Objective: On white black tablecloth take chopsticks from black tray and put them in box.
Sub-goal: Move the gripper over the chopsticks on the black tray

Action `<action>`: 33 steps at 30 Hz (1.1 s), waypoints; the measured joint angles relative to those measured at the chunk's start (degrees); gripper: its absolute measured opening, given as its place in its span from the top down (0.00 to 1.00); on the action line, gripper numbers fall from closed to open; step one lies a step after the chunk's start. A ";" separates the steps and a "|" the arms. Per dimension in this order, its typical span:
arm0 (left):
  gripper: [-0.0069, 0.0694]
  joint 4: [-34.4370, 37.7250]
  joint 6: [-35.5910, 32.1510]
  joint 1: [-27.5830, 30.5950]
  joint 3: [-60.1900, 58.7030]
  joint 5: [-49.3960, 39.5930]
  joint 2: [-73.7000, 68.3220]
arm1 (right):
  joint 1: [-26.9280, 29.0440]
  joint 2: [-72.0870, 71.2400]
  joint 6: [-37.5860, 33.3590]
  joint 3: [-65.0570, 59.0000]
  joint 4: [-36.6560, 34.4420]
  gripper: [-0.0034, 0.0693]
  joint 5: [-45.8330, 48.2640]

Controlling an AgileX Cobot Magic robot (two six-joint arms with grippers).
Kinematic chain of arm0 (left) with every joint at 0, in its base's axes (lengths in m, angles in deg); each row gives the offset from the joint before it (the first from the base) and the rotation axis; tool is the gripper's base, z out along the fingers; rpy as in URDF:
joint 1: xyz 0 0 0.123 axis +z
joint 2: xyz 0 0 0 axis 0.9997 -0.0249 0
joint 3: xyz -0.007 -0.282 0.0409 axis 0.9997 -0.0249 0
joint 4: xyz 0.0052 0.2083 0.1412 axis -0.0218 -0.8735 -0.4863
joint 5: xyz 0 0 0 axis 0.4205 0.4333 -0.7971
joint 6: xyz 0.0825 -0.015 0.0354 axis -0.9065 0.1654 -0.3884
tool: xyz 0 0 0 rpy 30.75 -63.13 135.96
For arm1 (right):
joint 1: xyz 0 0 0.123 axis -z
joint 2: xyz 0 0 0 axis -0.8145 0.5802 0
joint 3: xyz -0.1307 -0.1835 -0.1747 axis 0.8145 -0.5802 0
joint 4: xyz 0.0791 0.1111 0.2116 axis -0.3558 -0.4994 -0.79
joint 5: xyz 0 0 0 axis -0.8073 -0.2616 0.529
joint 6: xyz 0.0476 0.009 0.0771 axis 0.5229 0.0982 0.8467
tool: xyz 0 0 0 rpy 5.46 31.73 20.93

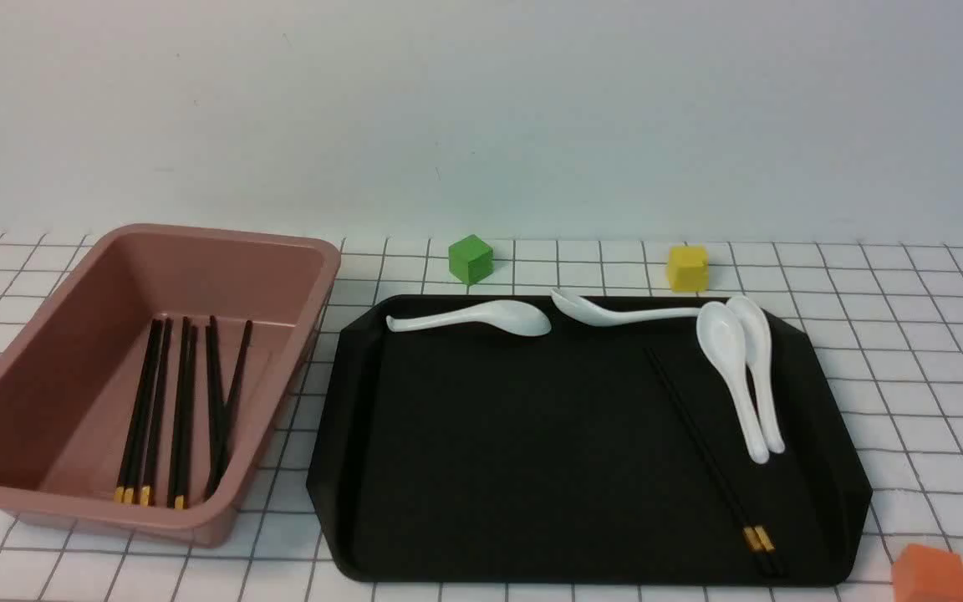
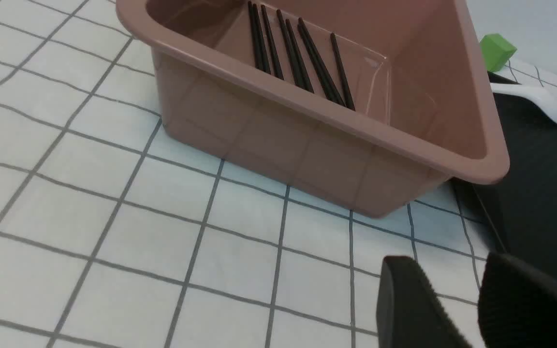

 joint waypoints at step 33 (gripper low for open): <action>0.60 0.00 0.00 0.00 0.00 0.00 0.00 | 0.00 0.00 0.00 0.00 0.00 0.62 0.00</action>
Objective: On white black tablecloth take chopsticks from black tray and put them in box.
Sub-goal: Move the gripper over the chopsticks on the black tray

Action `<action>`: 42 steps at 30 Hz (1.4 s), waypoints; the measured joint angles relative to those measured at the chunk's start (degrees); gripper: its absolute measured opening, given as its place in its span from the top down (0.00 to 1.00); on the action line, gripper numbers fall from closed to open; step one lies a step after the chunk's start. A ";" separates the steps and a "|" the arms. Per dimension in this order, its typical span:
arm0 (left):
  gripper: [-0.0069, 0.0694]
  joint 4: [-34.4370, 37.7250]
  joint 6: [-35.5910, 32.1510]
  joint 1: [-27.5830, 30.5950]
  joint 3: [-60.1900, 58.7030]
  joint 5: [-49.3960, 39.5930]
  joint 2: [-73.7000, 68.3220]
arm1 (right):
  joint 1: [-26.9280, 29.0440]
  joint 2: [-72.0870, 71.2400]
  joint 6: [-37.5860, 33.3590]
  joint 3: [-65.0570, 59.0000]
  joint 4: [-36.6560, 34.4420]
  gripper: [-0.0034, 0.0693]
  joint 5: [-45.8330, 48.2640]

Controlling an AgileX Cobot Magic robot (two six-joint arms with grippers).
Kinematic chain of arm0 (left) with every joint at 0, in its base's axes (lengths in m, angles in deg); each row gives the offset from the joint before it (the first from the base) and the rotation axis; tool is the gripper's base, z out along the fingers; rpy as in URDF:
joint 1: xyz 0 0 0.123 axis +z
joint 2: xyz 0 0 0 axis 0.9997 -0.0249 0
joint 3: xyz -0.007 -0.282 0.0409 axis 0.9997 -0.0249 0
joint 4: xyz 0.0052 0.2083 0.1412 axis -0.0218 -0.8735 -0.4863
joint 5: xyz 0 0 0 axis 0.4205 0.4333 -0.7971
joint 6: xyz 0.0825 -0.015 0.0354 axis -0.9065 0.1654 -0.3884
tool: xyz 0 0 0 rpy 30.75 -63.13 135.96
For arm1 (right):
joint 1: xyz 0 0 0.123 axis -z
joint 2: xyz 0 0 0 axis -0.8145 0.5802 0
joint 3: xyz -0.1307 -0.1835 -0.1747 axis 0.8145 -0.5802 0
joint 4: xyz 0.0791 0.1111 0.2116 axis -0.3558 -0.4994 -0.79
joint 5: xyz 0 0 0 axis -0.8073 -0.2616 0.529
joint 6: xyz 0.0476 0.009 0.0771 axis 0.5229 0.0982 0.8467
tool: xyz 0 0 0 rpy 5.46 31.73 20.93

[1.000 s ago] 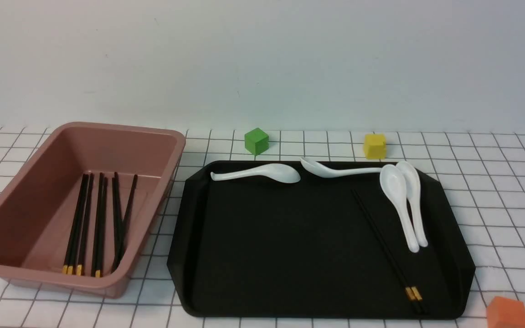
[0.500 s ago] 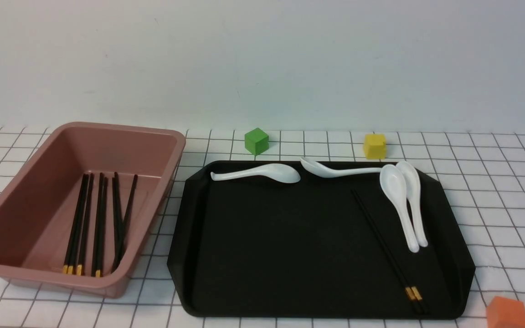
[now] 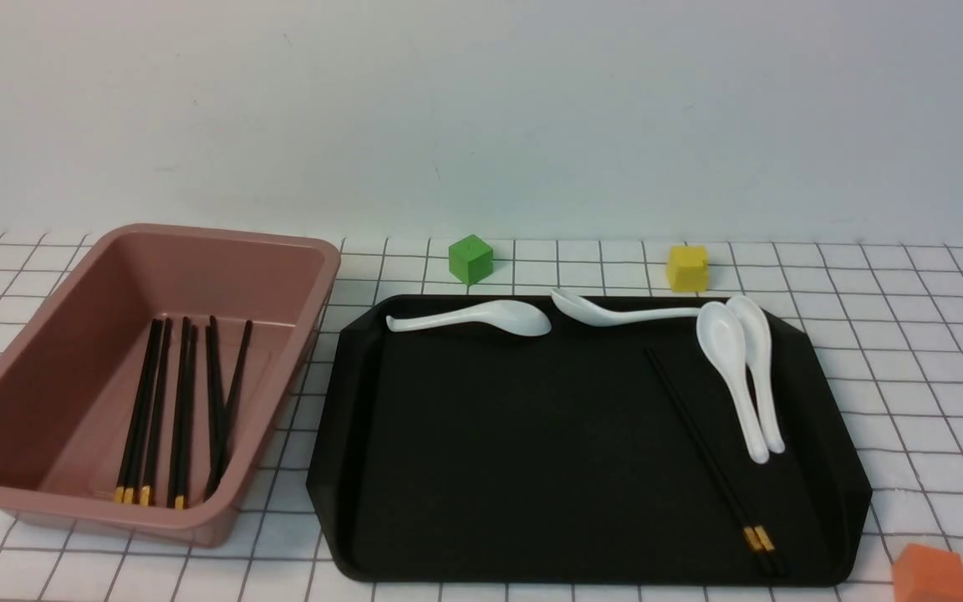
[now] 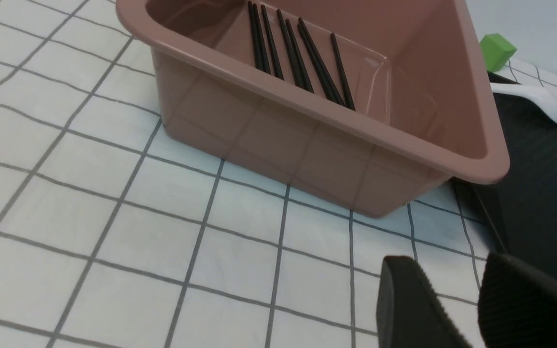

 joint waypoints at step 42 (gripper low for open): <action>0.60 0.00 -0.09 0.00 0.00 0.00 0.00 | 0.00 4.36 -4.27 11.76 -41.71 0.83 -3.88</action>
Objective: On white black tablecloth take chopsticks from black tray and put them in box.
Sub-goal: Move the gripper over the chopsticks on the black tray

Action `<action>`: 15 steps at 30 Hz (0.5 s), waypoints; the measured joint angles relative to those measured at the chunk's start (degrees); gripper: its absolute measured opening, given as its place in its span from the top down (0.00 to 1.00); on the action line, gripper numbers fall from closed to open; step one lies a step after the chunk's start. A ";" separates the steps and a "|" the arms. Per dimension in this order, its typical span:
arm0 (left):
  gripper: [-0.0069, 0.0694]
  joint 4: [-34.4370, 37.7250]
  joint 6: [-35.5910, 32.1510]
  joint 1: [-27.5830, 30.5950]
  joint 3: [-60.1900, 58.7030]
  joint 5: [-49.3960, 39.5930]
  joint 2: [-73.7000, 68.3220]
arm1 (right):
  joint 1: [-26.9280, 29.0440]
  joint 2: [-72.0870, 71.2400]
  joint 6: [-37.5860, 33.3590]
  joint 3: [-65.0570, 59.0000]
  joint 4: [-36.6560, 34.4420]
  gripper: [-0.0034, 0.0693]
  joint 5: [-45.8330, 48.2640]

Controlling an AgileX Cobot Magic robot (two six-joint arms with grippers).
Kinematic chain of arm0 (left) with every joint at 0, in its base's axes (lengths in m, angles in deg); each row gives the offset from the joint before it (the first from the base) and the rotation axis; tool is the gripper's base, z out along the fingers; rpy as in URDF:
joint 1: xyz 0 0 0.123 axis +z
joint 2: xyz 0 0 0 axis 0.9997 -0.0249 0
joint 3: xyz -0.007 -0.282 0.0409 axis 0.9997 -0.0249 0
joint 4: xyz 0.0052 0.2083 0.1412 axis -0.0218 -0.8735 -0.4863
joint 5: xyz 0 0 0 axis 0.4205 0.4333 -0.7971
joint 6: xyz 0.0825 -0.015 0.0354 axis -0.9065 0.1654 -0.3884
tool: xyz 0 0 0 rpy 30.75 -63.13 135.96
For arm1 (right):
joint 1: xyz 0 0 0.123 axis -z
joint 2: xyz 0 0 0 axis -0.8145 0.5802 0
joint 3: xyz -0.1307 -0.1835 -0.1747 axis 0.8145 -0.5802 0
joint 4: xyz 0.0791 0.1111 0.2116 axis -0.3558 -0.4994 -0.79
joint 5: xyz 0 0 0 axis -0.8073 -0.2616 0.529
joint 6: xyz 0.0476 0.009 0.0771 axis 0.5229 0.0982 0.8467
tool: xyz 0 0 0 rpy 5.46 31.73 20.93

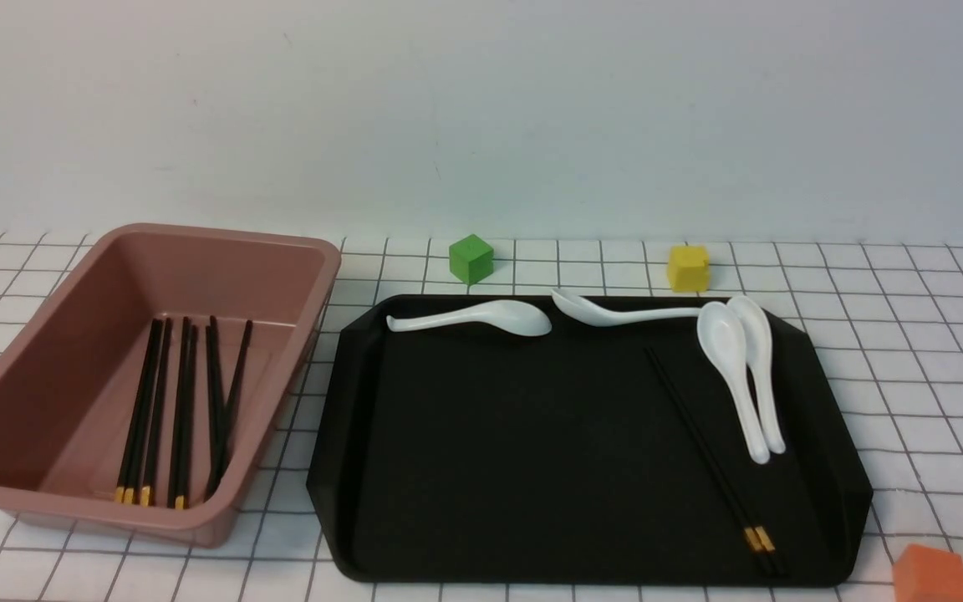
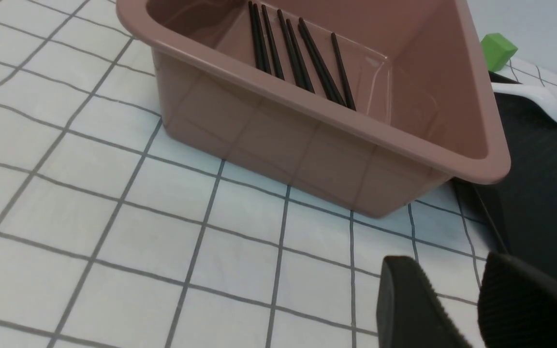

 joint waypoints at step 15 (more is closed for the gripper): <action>0.60 0.00 -0.05 0.00 0.00 0.00 0.00 | -0.80 58.01 1.07 24.69 23.87 0.95 29.06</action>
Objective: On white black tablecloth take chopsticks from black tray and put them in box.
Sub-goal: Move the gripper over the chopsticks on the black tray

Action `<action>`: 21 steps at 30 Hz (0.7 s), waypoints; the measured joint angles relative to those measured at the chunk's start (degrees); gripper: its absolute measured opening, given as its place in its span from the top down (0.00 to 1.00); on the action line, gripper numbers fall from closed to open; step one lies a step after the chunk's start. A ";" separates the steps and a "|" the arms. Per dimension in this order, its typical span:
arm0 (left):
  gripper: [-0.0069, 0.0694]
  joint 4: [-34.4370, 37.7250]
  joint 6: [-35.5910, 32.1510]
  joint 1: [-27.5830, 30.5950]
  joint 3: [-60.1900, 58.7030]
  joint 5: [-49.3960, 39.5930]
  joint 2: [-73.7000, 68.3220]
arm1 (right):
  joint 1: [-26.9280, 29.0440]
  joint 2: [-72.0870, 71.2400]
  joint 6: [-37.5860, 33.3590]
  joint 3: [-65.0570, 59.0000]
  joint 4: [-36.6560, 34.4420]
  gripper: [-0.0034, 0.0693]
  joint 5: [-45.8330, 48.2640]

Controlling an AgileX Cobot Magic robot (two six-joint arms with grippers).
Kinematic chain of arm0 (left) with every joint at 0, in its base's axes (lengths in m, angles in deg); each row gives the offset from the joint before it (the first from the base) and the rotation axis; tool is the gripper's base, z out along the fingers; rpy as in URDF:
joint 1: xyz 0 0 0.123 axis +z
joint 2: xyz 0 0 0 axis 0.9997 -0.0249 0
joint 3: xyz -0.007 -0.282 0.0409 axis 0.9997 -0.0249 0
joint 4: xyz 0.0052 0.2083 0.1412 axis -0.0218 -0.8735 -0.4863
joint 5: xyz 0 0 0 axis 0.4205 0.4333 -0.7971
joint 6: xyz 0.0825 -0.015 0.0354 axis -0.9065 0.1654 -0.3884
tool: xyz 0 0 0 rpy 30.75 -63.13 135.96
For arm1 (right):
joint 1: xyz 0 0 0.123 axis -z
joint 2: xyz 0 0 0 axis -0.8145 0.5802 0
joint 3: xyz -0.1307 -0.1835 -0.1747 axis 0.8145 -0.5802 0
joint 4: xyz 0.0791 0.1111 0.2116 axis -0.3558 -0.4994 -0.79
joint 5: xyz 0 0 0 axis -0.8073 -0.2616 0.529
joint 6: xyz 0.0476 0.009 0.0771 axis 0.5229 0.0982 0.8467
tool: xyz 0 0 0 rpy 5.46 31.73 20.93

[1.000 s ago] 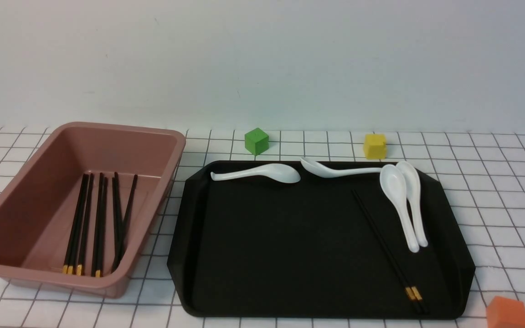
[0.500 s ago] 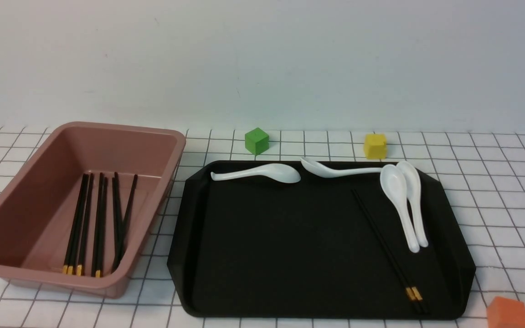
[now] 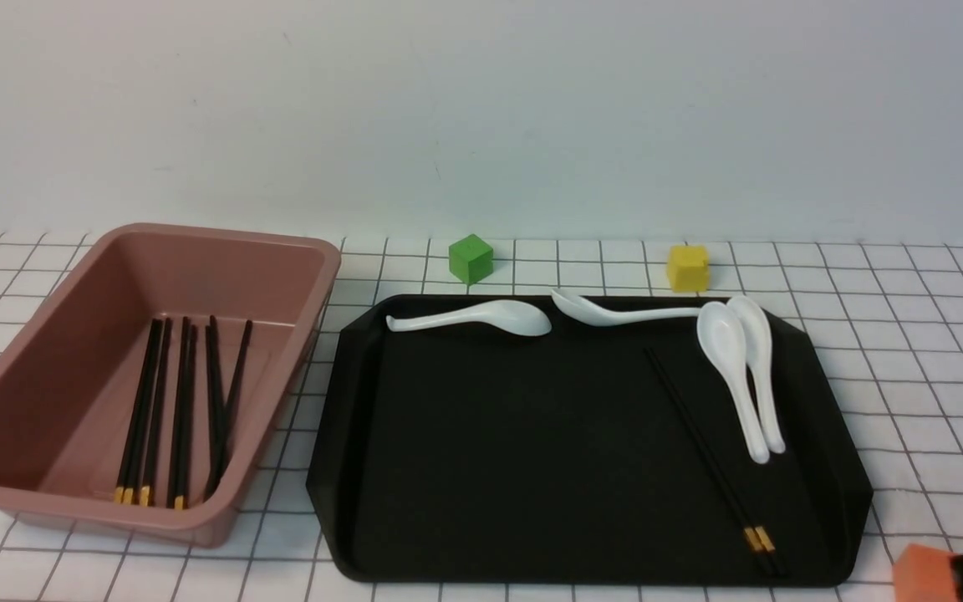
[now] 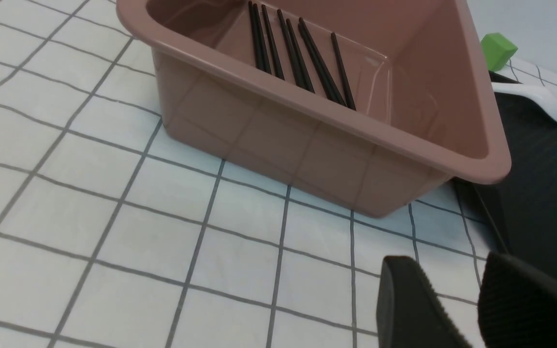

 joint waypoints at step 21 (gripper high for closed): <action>0.60 0.00 0.00 0.00 0.00 0.00 0.00 | -15.91 40.87 14.38 26.96 14.26 0.49 -5.02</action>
